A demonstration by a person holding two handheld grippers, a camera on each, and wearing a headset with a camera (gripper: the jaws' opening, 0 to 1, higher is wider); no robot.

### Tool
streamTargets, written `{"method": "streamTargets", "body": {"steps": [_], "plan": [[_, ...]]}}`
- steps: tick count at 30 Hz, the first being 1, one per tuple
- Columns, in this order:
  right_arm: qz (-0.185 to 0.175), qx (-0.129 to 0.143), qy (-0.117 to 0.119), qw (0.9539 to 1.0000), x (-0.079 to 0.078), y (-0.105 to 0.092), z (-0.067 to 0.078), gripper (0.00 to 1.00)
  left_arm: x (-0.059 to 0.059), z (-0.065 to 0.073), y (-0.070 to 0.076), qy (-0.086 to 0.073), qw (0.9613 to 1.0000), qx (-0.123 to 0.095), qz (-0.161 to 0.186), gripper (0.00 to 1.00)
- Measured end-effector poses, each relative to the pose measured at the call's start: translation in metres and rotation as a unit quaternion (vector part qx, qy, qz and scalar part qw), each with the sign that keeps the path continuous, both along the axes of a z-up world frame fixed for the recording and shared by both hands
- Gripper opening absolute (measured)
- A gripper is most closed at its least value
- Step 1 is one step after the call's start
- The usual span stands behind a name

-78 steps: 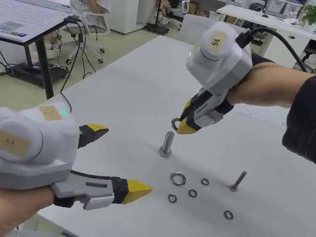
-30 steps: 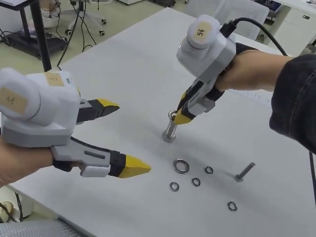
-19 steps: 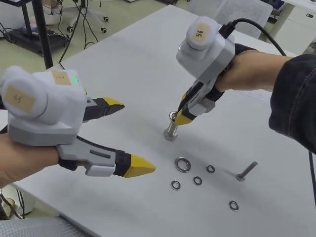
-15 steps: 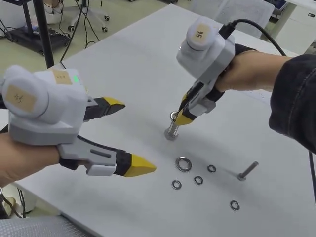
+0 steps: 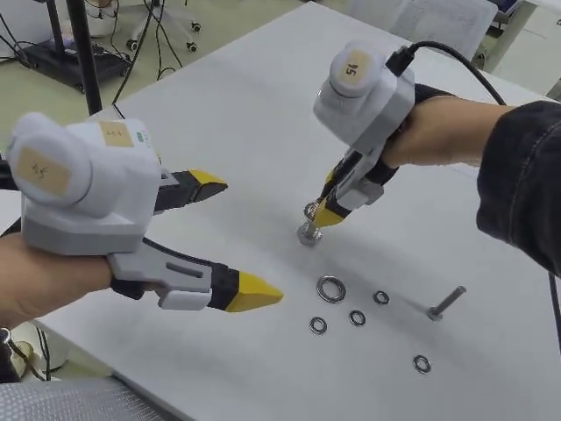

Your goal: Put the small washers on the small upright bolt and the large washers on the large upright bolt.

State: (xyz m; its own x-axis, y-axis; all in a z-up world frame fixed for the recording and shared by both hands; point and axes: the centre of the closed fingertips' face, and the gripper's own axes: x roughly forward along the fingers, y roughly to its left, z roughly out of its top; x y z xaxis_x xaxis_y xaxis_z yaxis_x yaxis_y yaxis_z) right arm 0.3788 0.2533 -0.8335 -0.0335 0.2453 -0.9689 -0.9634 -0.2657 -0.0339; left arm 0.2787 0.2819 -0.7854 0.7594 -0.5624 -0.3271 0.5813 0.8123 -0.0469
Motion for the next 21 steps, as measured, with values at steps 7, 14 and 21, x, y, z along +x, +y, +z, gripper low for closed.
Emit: {"method": "streamTargets", "body": {"steps": [7,14,21], "plan": [[0.003,-0.007,-0.001,1.0,0.0,0.0,-0.011,0.23,0.001,-0.002,-0.001,0.002,1.0,-0.001,-0.001,0.86],[-0.003,-0.007,0.004,1.0,0.003,-0.001,-0.019,0.23,0.002,-0.003,-0.002,0.004,1.0,-0.002,0.0,0.86],[-0.007,-0.003,0.008,0.9999,0.004,0.001,-0.026,0.23,0.002,-0.004,-0.002,0.005,1.0,-0.003,-0.001,0.86]]}}
